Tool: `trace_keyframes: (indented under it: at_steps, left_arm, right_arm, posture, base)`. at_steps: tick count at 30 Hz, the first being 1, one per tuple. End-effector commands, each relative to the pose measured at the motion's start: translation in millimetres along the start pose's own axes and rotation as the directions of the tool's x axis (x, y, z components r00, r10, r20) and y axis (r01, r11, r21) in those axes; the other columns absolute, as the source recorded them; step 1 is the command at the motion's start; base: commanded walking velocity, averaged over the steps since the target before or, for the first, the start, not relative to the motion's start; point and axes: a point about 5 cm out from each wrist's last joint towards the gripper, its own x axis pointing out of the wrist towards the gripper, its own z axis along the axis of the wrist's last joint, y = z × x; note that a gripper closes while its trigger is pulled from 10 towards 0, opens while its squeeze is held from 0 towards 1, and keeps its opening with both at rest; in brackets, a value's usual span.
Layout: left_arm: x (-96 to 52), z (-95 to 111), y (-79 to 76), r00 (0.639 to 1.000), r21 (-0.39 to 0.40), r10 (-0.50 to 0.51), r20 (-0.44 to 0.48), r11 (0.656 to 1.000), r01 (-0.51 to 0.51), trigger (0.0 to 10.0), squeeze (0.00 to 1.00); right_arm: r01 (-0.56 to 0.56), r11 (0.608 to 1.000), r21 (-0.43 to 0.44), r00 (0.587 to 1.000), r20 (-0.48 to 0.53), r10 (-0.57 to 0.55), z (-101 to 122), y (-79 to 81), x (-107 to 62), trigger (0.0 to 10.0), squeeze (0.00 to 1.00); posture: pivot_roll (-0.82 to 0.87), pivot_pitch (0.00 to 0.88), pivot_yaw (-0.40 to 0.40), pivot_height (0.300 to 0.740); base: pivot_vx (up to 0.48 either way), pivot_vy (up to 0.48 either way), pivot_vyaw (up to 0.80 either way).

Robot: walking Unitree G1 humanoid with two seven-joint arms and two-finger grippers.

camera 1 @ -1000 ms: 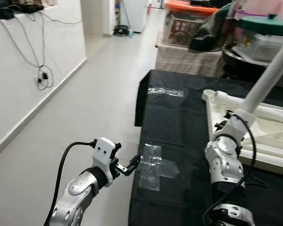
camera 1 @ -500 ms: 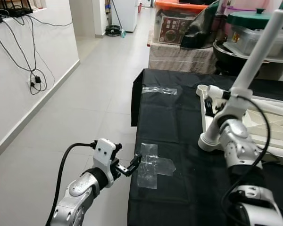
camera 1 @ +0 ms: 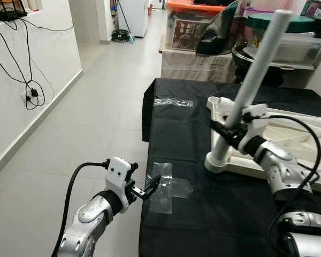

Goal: Building children table

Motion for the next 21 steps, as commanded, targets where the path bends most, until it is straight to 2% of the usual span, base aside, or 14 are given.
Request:
trace_keyframes:
  at_steps: [1, 4, 6, 7, 8, 10, 11, 13, 14, 15, 16, 17, 18, 21]
  left_arm:
    - [-1.4, 0, 1.7, 1.0, 0.013, -0.003, -0.008, 1.0, 0.003, 10.0, 0.0]
    - [-1.6, 0, 1.9, 1.0, 0.015, -0.004, -0.009, 1.0, 0.004, 10.0, 0.0]
    - [-0.4, 0, -0.2, 1.0, 0.013, -0.009, -0.009, 1.0, 0.009, 10.0, 0.0]
    - [-0.4, 0, -0.2, 1.0, 0.013, -0.009, -0.009, 1.0, 0.009, 10.0, 0.0]
    - [0.7, -1, -1.3, 1.0, 0.011, -0.012, -0.009, 1.0, 0.012, 10.0, 0.0]
    - [0.7, -1, -1.3, 1.0, 0.011, -0.012, -0.009, 1.0, 0.012, 10.0, 0.0]
    - [1.1, -1, -1.5, 1.0, 0.011, -0.012, -0.009, 1.0, 0.012, 10.0, 0.0]
    - [1.1, -1, -1.5, 1.0, 0.011, -0.012, -0.009, 1.0, 0.012, 10.0, 0.0]
    - [1.4, -1, -1.9, 1.0, 0.01, -0.013, -0.009, 1.0, 0.013, 10.0, 0.0]
    - [1.4, -1, -1.9, 1.0, 0.01, -0.013, -0.009, 1.0, 0.013, 10.0, 0.0]
    - [1.3, 0, -2.1, 1.0, 0.01, -0.012, -0.009, 1.0, 0.012, 10.0, 0.0]
    - [1.3, 0, -2.1, 1.0, 0.01, -0.012, -0.009, 1.0, 0.012, 10.0, 0.0]
    - [0.5, -1, -1.6, 1.0, 0.009, -0.009, -0.01, 1.0, 0.009, 10.0, 0.0]
    - [-0.4, -2, -2.4, 1.0, 0.003, -0.009, -0.013, 1.0, 0.009, 10.0, 0.0]
  right_arm:
    - [-0.015, 1.0, 0.011, 0.997, -0.074, 0.016, -14, 4.6, 4.1, 0.0, 0.0]
    - [0.056, 0.998, 0.03, 0.993, -0.103, -0.053, -17, 1.3, 6.2, 0.0, 0.0]
    - [0.347, 0.936, 0.053, 0.93, -0.15, -0.336, -24, -7.5, 9.4, 0.0, 0.0]
    - [0.347, 0.936, 0.053, 0.93, -0.15, -0.336, -24, -7.5, 9.4, 0.0, 0.0]
    - [0.667, 0.741, 0.08, 0.74, -0.194, -0.644, -37, -14.5, 2.1, 0.0, 0.0]
    - [0.667, 0.741, 0.08, 0.74, -0.194, -0.644, -37, -14.5, 2.1, 0.0, 0.0]
    - [0.76, 0.644, 0.088, 0.646, -0.218, -0.732, -45, -12.2, -3.4, 0.0, 0.0]
    - [0.76, 0.644, 0.088, 0.646, -0.218, -0.732, -45, -12.2, -3.4, 0.0, 0.0]
    - [0.826, 0.556, 0.098, 0.562, -0.222, -0.797, -54, 0.4, -8.2, 0.0, 0.0]
    - [0.826, 0.556, 0.098, 0.562, -0.222, -0.797, -54, 0.4, -8.2, 0.0, 0.0]
    - [0.856, 0.507, 0.102, 0.517, -0.217, -0.828, -60, 15.7, -11.1, 0.0, 0.0]
    - [0.856, 0.507, 0.102, 0.517, -0.217, -0.828, -60, 15.7, -11.1, 0.0, 0.0]
    - [0.855, 0.508, 0.107, 0.519, -0.214, -0.828, -62, 29.4, -10.3, 0.0, 0.0]
    - [0.848, 0.524, 0.075, 0.529, -0.172, -0.831, -54, 38.6, -9.2, 0.0, 0.0]
  posture:
    - [0.09, 0.0, -0.086, 0.74]
    - [0.09, 0.0, -0.083, 0.74]
    - [0.09, 0.0, -0.079, 0.74]
    - [0.09, 0.0, -0.079, 0.74]
    - [0.08, 0.0, -0.078, 0.74]
    - [0.08, 0.0, -0.078, 0.74]
    - [0.08, 0.0, -0.078, 0.74]
    - [0.08, 0.0, -0.078, 0.74]
    - [0.09, 0.0, -0.082, 0.74]
    - [0.09, 0.0, -0.082, 0.74]
    - [0.09, 0.0, -0.085, 0.74]
    - [0.09, 0.0, -0.085, 0.74]
    - [0.09, 0.0, -0.083, 0.74]
    - [0.08, 0.0, -0.086, 0.74]
  base:
    - [0.0, 0.0, 0.0]
    - [0.0, 0.0, 0.0]
    - [0.0, 0.0, 0.0]
    - [0.0, 0.0, 0.0]
    - [0.0, 0.0, 0.0]
    - [0.0, 0.0, 0.0]
    - [0.0, 0.0, 0.0]
    - [0.0, 0.0, 0.0]
    - [0.0, 0.0, 0.0]
    - [0.0, 0.0, 0.0]
    - [0.0, 0.0, 0.0]
    - [0.0, 0.0, 0.0]
    - [0.0, 0.0, 0.0]
    - [0.0, 0.0, 0.0]
